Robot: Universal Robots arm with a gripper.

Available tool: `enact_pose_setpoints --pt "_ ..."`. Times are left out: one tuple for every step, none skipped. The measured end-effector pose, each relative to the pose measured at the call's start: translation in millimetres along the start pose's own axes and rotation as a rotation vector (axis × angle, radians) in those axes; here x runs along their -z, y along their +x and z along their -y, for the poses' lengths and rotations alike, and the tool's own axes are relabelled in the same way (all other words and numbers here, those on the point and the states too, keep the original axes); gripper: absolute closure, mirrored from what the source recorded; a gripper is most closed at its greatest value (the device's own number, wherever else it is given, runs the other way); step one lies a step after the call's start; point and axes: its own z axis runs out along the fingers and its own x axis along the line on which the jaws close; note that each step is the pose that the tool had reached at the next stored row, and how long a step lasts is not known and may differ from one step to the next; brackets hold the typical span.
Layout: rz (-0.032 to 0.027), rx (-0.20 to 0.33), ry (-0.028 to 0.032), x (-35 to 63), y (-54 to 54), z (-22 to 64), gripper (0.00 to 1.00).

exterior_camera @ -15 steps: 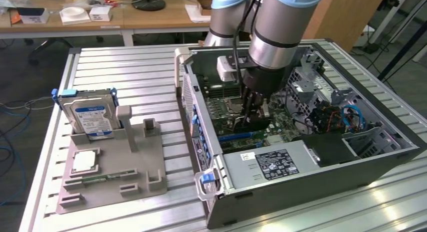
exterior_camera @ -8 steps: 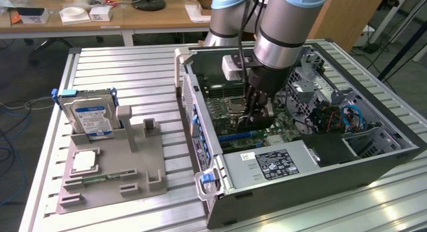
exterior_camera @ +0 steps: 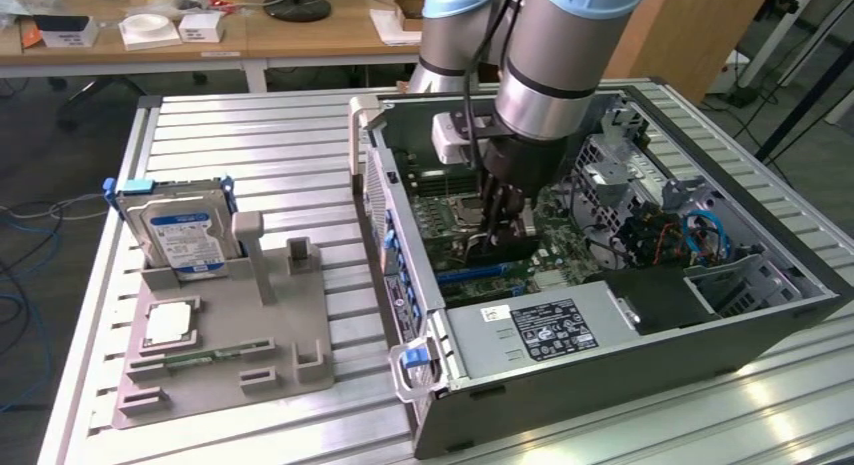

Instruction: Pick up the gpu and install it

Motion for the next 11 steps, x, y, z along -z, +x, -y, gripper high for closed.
enact_pose_setpoints --pt "-0.0002 0.000 -0.0004 -0.5 0.1 -0.2 0.74" --pt "-0.0003 -0.001 -0.0006 -0.9 0.1 -0.2 0.74" --pt "-0.0003 -0.001 -0.0006 -1.6 0.1 -0.2 0.74" --pt "-0.0004 -0.001 -0.0006 -2.4 0.2 -0.2 0.74" --pt "-0.0004 -0.001 -0.0006 -3.0 0.2 -0.1 0.74" --pt "-0.0003 -0.001 -0.0007 -3.6 0.2 0.1 0.74" --pt "-0.0003 -0.001 -0.0007 -3.8 0.1 0.4 0.74" --pt "-0.0001 -0.001 -0.0008 -3.9 0.1 0.6 0.74" --pt "0.0003 -0.001 -0.0008 -3.9 0.1 1.0 0.74" --pt "0.0012 -0.001 -0.0008 -4.0 0.0 1.4 0.74" --pt "0.0023 -0.001 -0.0010 -4.1 -0.1 2.3 0.74"
